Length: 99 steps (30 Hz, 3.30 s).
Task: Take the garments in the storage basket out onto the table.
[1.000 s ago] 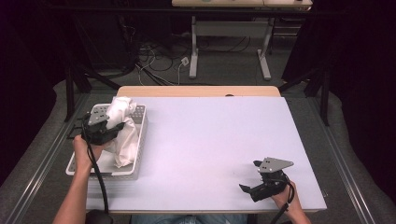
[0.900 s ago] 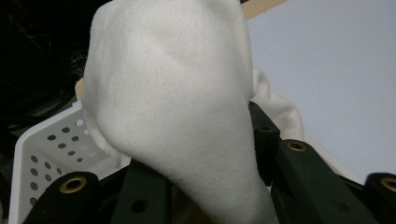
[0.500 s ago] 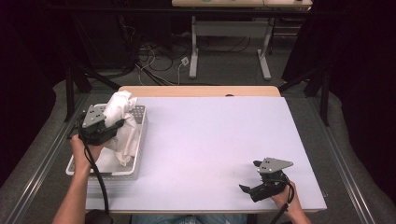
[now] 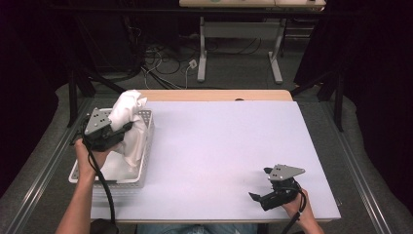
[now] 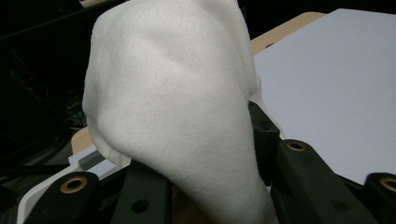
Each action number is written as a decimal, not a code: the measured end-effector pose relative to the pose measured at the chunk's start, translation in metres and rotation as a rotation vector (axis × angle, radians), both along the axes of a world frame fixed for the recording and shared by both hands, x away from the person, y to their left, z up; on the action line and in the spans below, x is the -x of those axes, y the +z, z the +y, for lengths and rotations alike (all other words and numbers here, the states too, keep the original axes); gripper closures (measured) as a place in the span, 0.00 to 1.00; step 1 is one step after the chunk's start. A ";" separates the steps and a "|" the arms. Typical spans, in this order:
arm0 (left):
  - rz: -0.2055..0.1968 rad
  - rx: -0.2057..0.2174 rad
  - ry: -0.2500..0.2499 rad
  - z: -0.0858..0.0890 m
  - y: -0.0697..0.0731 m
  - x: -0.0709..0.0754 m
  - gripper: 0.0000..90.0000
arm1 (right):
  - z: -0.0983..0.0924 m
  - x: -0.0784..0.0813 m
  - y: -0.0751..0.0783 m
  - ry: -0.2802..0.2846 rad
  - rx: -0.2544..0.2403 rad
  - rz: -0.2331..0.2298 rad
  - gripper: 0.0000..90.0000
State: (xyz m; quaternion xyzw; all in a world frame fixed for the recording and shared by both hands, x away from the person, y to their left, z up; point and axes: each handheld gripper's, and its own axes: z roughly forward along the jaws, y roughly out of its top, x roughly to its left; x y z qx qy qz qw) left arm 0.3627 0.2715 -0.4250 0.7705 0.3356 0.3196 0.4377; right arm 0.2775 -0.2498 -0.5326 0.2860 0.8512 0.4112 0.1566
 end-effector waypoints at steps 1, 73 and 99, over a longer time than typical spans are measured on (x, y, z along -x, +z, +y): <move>-0.004 -0.008 -0.007 -0.002 0.002 0.000 0.75 | 0.000 0.000 0.000 -0.001 0.001 -0.001 0.00; 0.058 -0.006 -0.257 -0.078 0.000 -0.017 0.75 | -0.002 0.001 0.000 0.002 0.001 0.002 0.00; 0.154 0.012 -0.354 -0.122 -0.034 -0.028 0.75 | -0.003 0.003 0.000 -0.005 0.001 -0.004 0.00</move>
